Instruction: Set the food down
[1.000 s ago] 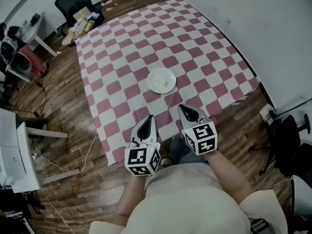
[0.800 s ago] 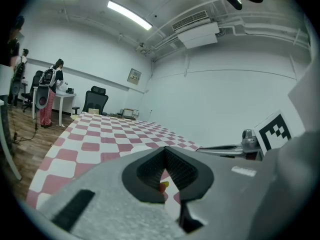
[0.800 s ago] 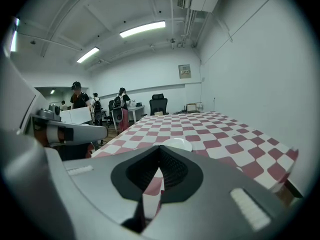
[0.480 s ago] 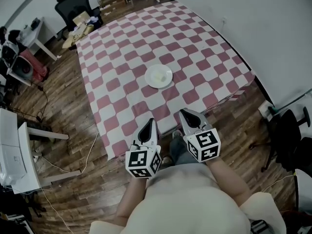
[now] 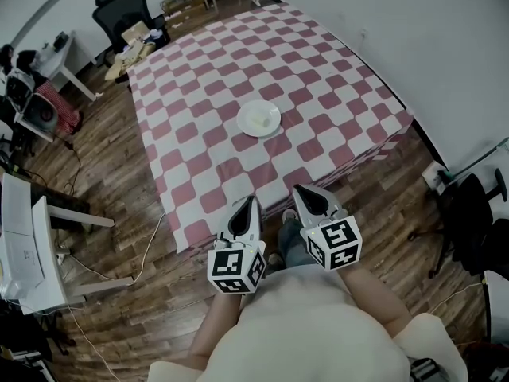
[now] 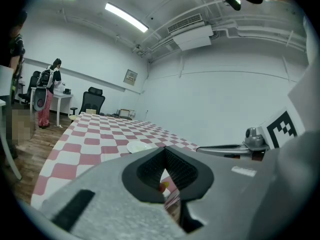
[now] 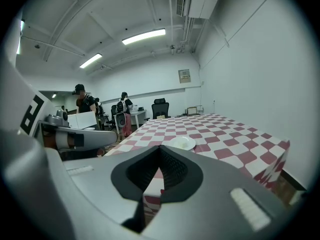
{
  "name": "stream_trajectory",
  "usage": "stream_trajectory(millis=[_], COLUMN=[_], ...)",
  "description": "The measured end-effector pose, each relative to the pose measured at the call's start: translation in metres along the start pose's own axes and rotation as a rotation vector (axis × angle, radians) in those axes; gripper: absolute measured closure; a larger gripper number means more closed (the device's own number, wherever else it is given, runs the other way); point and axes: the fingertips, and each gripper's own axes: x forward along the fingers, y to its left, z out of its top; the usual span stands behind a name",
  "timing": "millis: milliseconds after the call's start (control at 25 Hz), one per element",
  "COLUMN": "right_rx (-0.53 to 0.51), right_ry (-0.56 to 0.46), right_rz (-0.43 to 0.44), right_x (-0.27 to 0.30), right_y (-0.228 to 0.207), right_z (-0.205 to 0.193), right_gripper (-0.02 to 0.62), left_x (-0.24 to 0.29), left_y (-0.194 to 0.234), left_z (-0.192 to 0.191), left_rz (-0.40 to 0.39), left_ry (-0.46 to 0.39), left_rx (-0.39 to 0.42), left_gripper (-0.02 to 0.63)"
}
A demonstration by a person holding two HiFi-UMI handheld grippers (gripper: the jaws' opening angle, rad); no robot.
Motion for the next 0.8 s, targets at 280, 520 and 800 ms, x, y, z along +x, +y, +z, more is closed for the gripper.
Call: stream_trajectory(millis=[280, 520, 800], right_rx=[-0.009, -0.012, -0.012], right_ry=[-0.006, -0.006, -0.018], right_rz=[0.001, 0.005, 0.011], right_x=[-0.007, -0.0072, -0.0029], right_y=[0.0074, 0.0074, 0.0088], right_z=[-0.0022, -0.0016, 0.0029], right_gripper=[0.591, 0.591, 0.591], left_x=[-0.0061, -0.0038, -0.0013], left_y=[-0.0006, 0.002, 0.0056], left_z=[-0.003, -0.003, 0.0004], left_rz=[-0.002, -0.001, 0.0], left_ry=[-0.004, -0.003, -0.003], left_rx=[0.004, 0.002, 0.003], left_gripper=[0.6, 0.6, 0.598])
